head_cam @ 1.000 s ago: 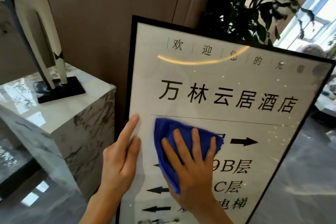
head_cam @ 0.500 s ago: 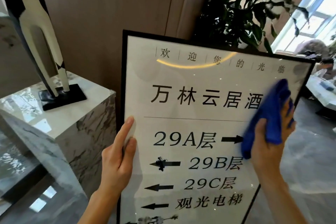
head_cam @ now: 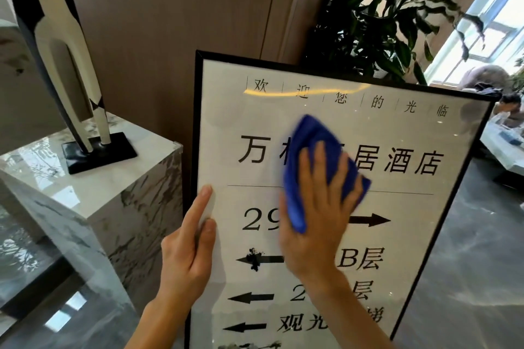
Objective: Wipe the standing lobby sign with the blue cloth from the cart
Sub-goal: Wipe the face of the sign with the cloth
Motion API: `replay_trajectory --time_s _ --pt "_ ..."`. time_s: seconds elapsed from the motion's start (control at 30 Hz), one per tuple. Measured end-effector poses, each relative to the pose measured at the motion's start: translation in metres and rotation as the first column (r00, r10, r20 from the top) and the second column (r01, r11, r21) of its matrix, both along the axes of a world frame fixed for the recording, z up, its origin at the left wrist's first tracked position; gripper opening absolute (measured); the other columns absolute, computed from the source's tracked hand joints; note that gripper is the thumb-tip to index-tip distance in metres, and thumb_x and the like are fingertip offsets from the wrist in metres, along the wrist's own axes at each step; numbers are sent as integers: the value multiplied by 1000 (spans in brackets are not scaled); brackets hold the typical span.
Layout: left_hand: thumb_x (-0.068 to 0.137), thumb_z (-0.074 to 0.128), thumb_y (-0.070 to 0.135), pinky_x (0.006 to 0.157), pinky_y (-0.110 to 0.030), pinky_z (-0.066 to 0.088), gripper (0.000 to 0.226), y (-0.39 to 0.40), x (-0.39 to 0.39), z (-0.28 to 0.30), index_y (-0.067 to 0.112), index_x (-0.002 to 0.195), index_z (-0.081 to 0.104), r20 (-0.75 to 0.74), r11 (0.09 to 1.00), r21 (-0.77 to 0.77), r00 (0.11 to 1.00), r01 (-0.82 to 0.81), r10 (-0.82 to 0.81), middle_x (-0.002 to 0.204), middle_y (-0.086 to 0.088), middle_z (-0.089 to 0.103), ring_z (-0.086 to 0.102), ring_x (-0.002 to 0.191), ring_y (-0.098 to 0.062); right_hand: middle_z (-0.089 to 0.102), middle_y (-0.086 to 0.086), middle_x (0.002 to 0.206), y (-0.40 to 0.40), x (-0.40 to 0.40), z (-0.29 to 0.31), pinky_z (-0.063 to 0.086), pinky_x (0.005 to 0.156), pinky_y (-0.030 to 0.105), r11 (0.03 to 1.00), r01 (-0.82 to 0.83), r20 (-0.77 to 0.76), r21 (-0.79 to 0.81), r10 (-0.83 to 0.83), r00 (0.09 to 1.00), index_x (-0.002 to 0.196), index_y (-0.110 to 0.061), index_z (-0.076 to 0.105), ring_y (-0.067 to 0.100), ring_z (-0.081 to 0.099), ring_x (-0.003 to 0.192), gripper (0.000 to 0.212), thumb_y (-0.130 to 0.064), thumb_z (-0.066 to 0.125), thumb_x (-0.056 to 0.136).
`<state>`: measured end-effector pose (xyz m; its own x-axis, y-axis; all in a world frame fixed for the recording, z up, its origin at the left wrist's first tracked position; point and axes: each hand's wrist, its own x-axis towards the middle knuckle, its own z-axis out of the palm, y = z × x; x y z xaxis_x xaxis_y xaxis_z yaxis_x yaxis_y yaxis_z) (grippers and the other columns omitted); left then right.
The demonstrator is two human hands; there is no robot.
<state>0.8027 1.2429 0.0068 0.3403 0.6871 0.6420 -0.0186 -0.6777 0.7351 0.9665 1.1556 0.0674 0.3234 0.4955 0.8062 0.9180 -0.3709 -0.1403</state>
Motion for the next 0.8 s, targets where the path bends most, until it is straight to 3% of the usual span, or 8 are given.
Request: replay_trajectory --time_s 0.07,0.13,0.23,0.43,0.53,0.63,0.7,0.8 --pt "100 41 29 38 -17 30 55 1 0 0 53 148 32 -5 1000 -11 1000 -5 5 62 -1 46 40 41 -12 5 -5 170 5 -17 -14 -3 123 58 993 5 86 -117 5 996 161 -26 8 34 4 156 66 -49 29 103" --pt "102 41 35 40 -10 30 50 0 0 0 52 148 32 6 1000 -19 1000 6 -6 62 2 49 41 40 -5 7 -4 170 1 -27 -31 -4 123 59 975 -25 177 -221 65 982 161 -24 11 33 5 156 75 -50 40 96" --pt "104 39 38 43 -10 37 48 1 0 1 51 150 31 24 999 -16 999 40 -39 65 5 58 46 41 -5 9 -6 169 -13 -32 -52 -5 124 56 934 -102 275 -342 203 940 160 -26 14 29 7 156 76 -54 40 95" --pt "105 40 41 43 -14 39 46 0 -1 2 50 149 33 37 999 -20 999 37 -36 67 2 58 46 42 -6 6 -5 170 -32 -16 -61 -6 124 54 896 -125 321 -427 279 905 160 -25 12 25 6 157 89 -62 47 87" --pt "104 37 49 38 -24 37 44 -1 -1 4 51 148 33 31 999 -38 999 39 -38 62 0 53 43 41 -11 2 -2 170 -46 9 -54 -5 125 54 927 -89 309 -365 210 928 161 -22 6 27 4 157 93 -57 48 85" --pt "105 36 48 40 -20 31 44 -3 1 7 51 149 33 13 1000 -11 1000 9 -8 55 -1 49 39 43 -12 6 -2 170 -60 44 -36 1 125 56 977 -66 204 -202 108 973 161 -22 8 28 8 156 70 -45 37 102" --pt "105 37 44 42 -16 28 44 -3 1 8 51 149 33 17 1000 1 1000 -3 3 59 -1 47 39 44 -12 12 -4 169 -70 67 -23 4 125 58 995 -56 100 -79 64 993 161 -24 14 26 12 156 58 -42 30 107" --pt "101 42 30 41 -16 28 53 -4 1 6 53 148 32 12 1000 10 1000 -18 18 62 -2 47 39 44 -14 14 -16 167 -86 100 -3 10 123 62 994 23 -160 111 -5 987 159 -38 17 18 11 156 58 -38 37 105"
